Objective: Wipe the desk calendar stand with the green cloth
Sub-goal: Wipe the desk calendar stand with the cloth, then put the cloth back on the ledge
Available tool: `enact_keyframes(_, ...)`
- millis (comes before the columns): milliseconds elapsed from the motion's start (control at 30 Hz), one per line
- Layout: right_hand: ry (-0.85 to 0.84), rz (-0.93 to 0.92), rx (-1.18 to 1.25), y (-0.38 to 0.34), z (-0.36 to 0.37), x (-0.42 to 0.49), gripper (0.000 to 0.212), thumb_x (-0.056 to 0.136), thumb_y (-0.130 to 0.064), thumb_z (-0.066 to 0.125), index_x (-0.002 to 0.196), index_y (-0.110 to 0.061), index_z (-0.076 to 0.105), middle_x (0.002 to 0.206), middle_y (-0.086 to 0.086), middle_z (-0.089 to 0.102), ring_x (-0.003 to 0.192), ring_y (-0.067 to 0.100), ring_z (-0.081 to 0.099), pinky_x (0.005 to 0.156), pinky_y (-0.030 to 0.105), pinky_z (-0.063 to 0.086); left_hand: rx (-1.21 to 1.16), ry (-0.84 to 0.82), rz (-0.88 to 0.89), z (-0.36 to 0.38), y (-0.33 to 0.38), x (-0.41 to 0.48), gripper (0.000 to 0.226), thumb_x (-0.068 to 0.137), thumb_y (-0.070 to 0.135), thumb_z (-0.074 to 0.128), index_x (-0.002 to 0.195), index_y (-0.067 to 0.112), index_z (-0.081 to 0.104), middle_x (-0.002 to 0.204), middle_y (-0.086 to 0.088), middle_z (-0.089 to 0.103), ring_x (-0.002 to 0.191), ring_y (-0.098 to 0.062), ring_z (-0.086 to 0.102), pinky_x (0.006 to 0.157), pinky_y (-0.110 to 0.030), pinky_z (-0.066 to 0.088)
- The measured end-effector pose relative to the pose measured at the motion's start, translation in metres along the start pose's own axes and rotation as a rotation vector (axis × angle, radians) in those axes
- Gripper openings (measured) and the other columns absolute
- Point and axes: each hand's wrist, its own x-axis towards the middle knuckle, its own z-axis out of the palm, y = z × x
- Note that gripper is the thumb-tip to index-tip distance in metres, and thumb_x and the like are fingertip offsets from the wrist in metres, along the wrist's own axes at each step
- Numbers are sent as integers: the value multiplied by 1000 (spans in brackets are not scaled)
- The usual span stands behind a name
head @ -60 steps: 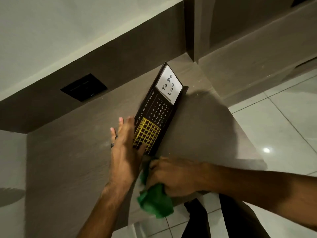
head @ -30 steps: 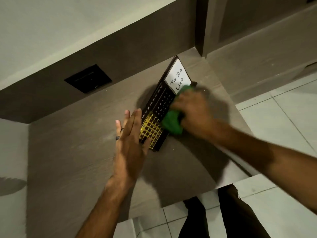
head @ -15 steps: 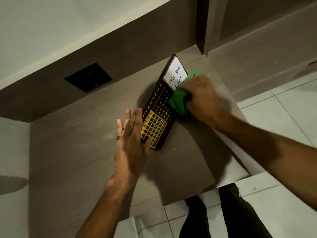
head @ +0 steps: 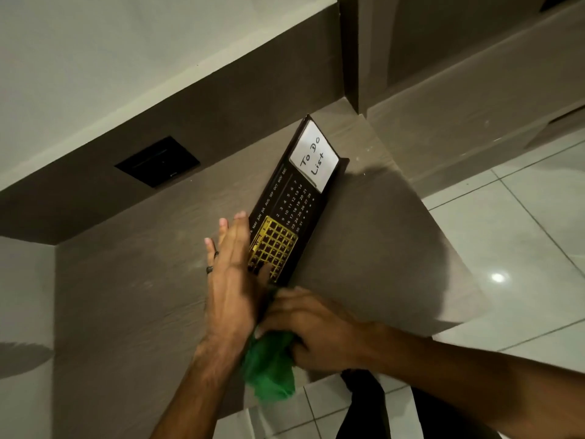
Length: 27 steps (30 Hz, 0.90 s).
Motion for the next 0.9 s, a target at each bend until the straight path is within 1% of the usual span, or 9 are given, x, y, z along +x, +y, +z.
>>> enact_keyframes(133,137,80,111,3,-36,-11,42,69,-3,62,110,-11,66,104,3,65,101,14,53,87,31,46,56,-2,-33,-2,5,-1,95,86,18,73,154,19,7,162,-7,18,153,-22,1,123,-54,-1)
enact_keyframes(267,284,218,205,12,-74,-37,46,69,10,65,113,-6,67,105,6,67,103,18,59,87,39,50,162,16,-16,-9,16,1,87,93,50,58,156,14,10,163,-5,11,153,-22,-4,123,-52,-1)
enact_keyframes(400,479,357,256,35,-116,-63,39,79,4,69,114,-13,66,100,-1,69,93,10,65,79,29,54,199,203,120,-3,39,12,78,92,42,62,152,5,28,159,-15,28,152,-29,10,122,-57,11)
enact_keyframes(500,660,425,238,66,-151,-80,33,82,-10,69,113,-20,64,100,-8,70,94,7,67,79,29,57,157,292,275,23,64,23,69,94,41,58,148,7,32,157,-15,33,150,-31,18,123,-48,11)
enact_keyframes(567,765,437,262,88,-175,-87,33,85,-10,69,113,-26,62,102,-9,70,98,10,67,79,32,58,144,234,327,49,83,27,69,95,48,53,148,9,33,157,-13,33,150,-30,21,123,-47,12)
enact_keyframes(633,852,407,247,110,-194,-91,34,88,-7,66,112,-29,61,102,-10,69,98,8,68,79,25,58,190,104,336,79,96,27,71,95,55,49,149,11,31,159,-12,31,150,-28,19,123,-47,14)
enact_keyframes(733,890,500,-71,147,-212,-82,36,88,-9,60,116,-32,60,100,-7,68,93,0,64,82,17,51,275,-133,264,119,103,26,83,95,71,28,154,14,15,165,-8,11,153,-25,0,123,-52,10)
enact_keyframes(833,886,580,-329,182,-217,-67,46,86,-3,56,129,-20,54,120,4,64,113,19,58,101,30,37,267,-280,168,146,100,23,99,86,85,17,156,17,-5,166,-4,-9,151,-21,-17,123,-53,1)
enact_keyframes(900,788,573,-452,199,-213,-58,55,85,2,55,139,-6,45,142,16,50,133,31,43,113,42,32,283,-306,149,156,97,21,103,83,87,17,156,18,-7,166,-4,-11,151,-20,-18,122,-54,1)
